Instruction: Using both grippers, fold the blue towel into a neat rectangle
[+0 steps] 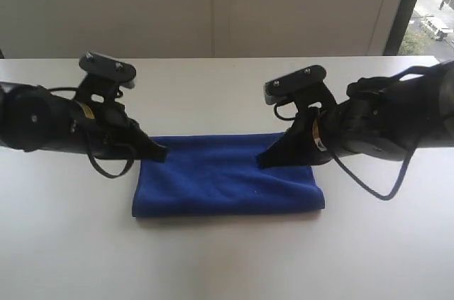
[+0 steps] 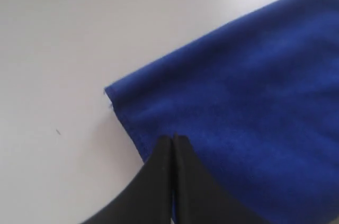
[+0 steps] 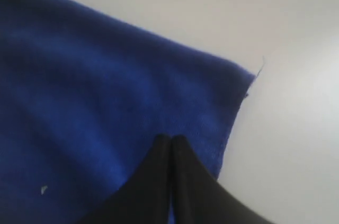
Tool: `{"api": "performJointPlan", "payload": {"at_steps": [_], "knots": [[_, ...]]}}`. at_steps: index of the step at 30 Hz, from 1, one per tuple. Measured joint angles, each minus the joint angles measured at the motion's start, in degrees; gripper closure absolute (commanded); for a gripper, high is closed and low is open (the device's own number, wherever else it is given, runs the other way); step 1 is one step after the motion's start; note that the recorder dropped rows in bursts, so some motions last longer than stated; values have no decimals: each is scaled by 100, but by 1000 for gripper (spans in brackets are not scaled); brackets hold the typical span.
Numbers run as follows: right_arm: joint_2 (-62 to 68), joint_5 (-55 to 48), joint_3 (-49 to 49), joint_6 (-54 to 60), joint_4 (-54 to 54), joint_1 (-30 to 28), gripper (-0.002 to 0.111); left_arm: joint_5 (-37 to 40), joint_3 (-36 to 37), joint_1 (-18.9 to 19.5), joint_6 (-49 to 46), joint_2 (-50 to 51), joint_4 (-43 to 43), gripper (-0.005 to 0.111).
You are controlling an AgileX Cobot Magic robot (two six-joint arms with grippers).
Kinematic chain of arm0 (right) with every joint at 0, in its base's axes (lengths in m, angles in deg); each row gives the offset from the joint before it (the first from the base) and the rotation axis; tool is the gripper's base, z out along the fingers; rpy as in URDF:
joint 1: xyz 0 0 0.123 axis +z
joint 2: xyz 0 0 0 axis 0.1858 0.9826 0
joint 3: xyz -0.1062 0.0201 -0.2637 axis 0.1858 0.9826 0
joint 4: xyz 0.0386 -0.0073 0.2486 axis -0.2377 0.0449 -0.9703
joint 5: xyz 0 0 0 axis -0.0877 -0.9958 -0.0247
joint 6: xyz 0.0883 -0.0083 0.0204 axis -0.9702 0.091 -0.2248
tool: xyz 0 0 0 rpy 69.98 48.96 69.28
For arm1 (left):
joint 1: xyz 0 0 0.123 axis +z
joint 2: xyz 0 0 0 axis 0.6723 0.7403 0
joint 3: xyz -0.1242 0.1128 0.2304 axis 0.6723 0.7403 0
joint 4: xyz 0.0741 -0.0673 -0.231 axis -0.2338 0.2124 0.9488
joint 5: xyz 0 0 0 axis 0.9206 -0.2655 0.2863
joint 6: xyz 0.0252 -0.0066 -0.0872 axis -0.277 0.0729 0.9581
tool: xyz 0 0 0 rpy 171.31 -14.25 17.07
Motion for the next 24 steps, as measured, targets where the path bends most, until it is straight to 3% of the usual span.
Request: {"api": "performJointPlan", "payload": {"at_steps": [14,24], "knots": [[609,334,413,10,-276,0,108,-248,13,0,328,1053,0,107],[299,205,389,10,-286,0,108,-249,13,0,4,795,0,107]]}}
